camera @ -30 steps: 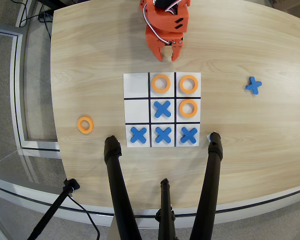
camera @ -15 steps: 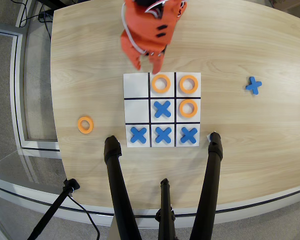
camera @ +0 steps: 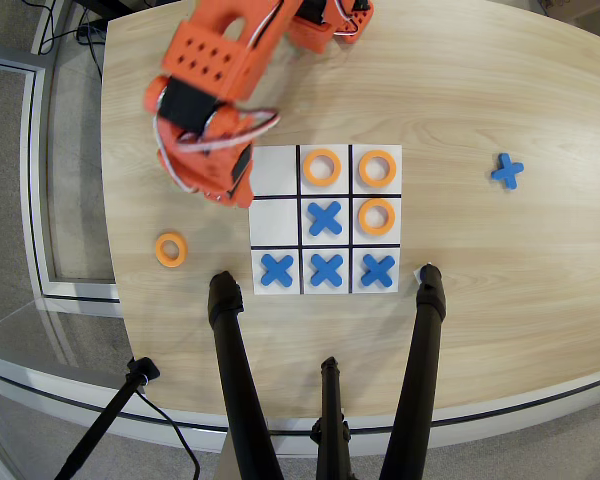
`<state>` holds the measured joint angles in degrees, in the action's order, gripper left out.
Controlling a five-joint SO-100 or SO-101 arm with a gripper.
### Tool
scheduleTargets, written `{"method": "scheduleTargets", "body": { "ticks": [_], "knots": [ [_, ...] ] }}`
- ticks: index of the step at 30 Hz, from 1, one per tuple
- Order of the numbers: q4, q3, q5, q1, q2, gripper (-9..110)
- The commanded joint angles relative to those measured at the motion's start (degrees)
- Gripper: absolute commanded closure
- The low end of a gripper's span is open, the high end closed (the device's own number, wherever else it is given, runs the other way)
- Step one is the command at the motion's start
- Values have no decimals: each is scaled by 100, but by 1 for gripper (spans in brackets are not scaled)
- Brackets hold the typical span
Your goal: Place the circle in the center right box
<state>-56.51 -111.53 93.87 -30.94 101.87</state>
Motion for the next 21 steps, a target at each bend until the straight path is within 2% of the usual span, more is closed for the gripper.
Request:
{"method": "scheduleTargets", "body": {
  "ticks": [1,9,15,21],
  "knots": [
    [-984,1767,35,-158,-1072,79],
    [-2329,5291,-334,-272,-3568,79],
    [-2215,6398,-448,-308,-4430,79],
    [-1547,7022,-571,-290,-5142,79]
  ]
}}
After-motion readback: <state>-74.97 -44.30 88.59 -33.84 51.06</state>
